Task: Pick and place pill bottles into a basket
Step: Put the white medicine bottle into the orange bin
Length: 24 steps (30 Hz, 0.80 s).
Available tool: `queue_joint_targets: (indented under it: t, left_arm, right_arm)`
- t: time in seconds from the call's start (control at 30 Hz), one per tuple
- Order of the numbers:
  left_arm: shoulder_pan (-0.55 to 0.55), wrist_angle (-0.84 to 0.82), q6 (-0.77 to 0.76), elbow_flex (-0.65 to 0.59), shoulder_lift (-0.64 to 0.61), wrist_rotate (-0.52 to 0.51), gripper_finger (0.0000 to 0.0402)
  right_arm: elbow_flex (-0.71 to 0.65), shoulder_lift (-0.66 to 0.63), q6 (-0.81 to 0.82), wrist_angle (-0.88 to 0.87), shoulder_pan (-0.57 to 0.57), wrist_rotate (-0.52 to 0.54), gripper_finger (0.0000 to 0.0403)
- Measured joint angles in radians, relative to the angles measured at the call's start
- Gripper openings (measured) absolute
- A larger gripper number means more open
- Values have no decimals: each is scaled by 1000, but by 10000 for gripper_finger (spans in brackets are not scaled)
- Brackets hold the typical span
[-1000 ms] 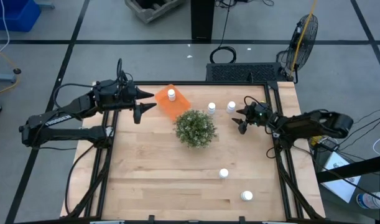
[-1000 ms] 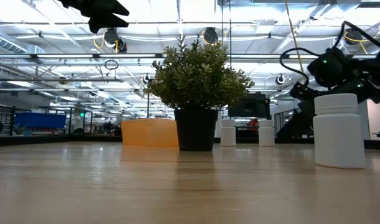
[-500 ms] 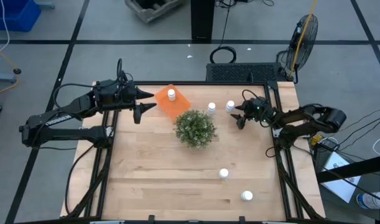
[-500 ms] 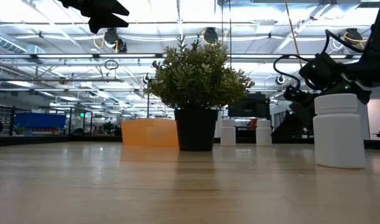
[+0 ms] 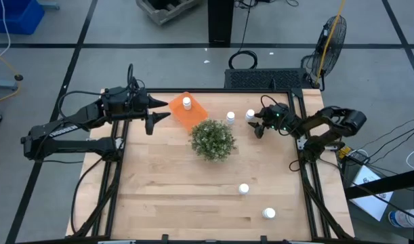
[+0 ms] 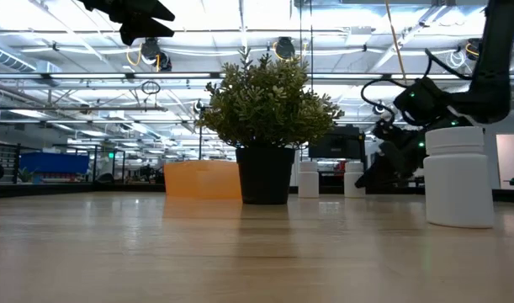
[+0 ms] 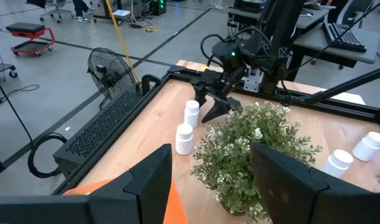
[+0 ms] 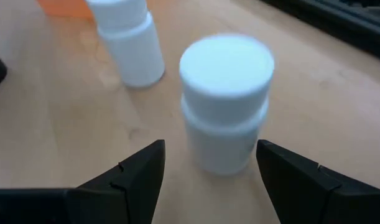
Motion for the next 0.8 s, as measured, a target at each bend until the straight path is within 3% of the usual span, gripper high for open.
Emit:
queue_joint_targets:
  t: [0.43,0.73,0.8]
  left_arm:
    - [0,0,-12,0,0,23,223]
    - [0,0,-8,0,0,24,223]
    - [0,0,-7,0,0,24,223]
  right_arm:
    - [66,102,-19,19,2,-26,240]
    - [69,98,54,32,3,-26,152]
    - [69,78,86,22,10,-36,150]
